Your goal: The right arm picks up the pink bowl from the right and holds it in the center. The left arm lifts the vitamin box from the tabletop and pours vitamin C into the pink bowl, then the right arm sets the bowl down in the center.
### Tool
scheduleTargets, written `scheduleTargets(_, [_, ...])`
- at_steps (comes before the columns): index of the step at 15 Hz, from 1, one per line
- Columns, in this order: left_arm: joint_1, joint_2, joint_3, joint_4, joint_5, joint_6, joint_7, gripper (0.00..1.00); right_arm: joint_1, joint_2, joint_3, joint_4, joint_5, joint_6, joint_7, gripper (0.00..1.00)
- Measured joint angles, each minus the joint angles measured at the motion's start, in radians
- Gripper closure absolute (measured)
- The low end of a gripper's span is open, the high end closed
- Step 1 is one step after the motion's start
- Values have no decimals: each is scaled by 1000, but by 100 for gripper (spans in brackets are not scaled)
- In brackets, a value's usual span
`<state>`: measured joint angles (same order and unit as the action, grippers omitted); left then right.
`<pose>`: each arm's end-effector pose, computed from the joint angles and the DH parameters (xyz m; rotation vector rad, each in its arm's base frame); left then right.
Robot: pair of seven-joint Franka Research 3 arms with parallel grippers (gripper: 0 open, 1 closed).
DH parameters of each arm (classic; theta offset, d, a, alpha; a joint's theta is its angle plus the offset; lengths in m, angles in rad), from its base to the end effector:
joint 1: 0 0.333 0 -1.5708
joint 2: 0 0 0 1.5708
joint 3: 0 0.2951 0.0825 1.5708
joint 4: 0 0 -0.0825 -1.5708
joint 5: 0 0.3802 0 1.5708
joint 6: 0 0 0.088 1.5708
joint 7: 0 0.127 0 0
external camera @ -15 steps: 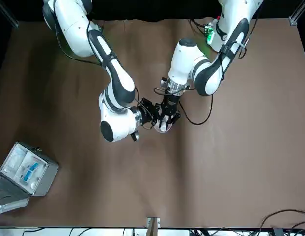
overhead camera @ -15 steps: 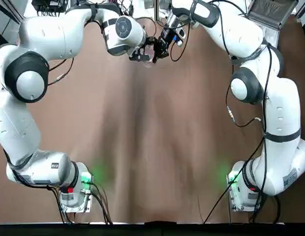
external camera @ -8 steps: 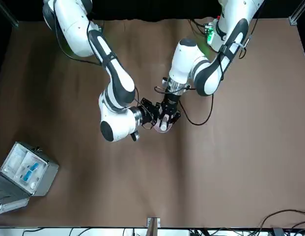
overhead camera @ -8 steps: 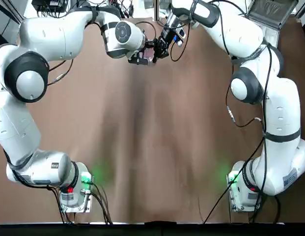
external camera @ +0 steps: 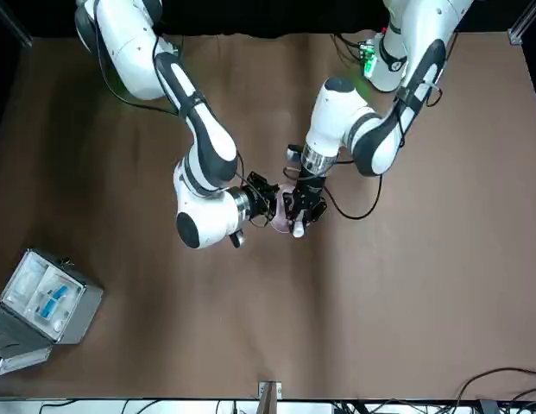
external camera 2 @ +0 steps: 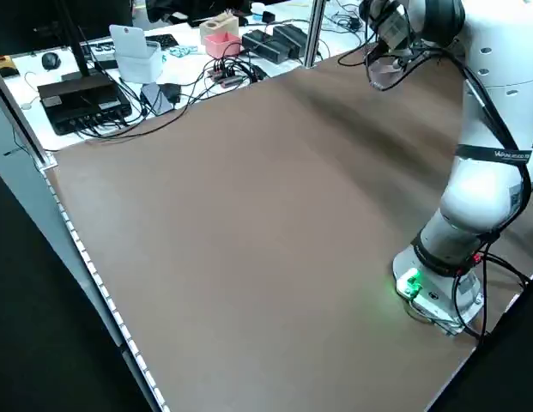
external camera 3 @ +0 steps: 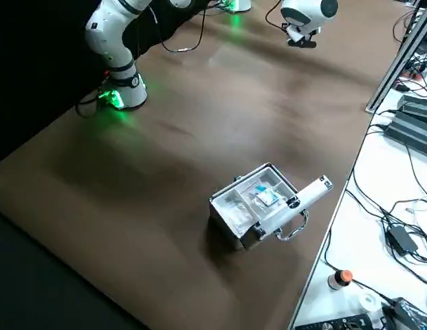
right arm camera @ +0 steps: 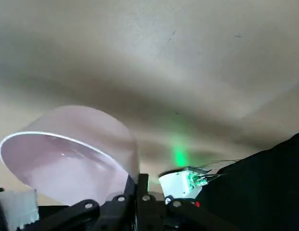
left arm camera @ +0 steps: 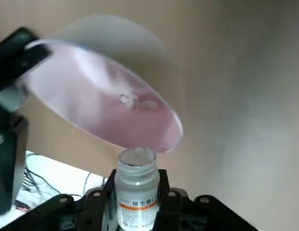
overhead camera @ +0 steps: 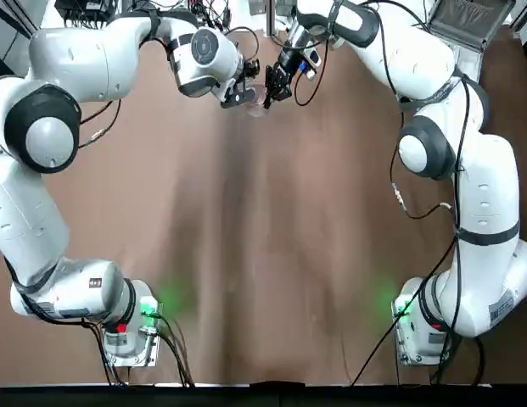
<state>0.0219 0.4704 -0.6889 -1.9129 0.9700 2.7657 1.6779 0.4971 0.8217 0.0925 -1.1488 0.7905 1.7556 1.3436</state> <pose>0.5137 -0.4033 0.3160 -0.1427 2.5878 -0.4201 0.5727 0.4536 0.2953 -2.2859 1.2775 1.1053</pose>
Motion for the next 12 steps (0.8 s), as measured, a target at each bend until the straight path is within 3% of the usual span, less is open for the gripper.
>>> scheduleTargets(6, [18, 0, -43, 7, -402, -66, -4, 65, 0, 0, 0, 0, 0, 0, -2, 98])
scheduleTargets(12, [44, 1, -56, 107, -778, -247, -7, 65, 0, 0, -1, 0, 0, 0, -4, 98])
